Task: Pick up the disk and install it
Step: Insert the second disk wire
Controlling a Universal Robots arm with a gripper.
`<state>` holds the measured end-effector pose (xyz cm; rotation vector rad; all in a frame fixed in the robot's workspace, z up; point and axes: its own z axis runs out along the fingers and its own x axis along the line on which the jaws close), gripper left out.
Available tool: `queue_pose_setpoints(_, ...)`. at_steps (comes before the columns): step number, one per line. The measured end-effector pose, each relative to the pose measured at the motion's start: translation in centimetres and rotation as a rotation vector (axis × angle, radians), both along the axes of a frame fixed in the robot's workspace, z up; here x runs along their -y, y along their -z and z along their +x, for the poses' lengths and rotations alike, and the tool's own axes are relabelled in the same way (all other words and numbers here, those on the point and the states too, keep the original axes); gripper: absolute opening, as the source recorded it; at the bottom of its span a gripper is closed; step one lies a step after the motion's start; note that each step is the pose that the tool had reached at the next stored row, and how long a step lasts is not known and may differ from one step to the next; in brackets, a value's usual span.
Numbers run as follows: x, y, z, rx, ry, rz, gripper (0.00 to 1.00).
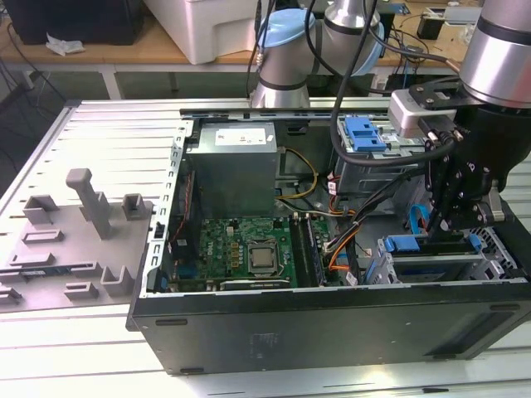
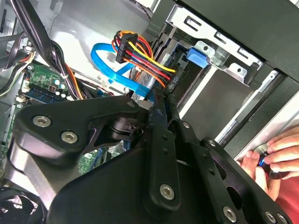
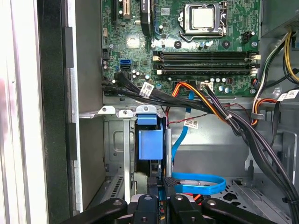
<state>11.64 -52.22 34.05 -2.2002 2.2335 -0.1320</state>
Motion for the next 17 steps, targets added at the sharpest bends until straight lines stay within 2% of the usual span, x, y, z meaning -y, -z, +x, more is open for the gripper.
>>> queue_pose_setpoints(9, 0.0, 0.04, 0.0, 0.0, 0.0, 0.0002, 0.16)
queue_pose_setpoints(11, 0.0, 0.05, 0.0, 0.0001, 0.0, 0.0002, 0.29)
queue_pose_setpoints(12, 0.0, 0.05, 0.0, -0.0001, 0.0, 0.0001, 0.29)
queue_pose_setpoints(13, 0.0, 0.04, 0.0, 0.0, 0.0, -0.0001, 0.36)
queue_pose_setpoints(17, 0.0, -0.25, 0.0, 0.0, 0.0, -0.0053, 0.36)
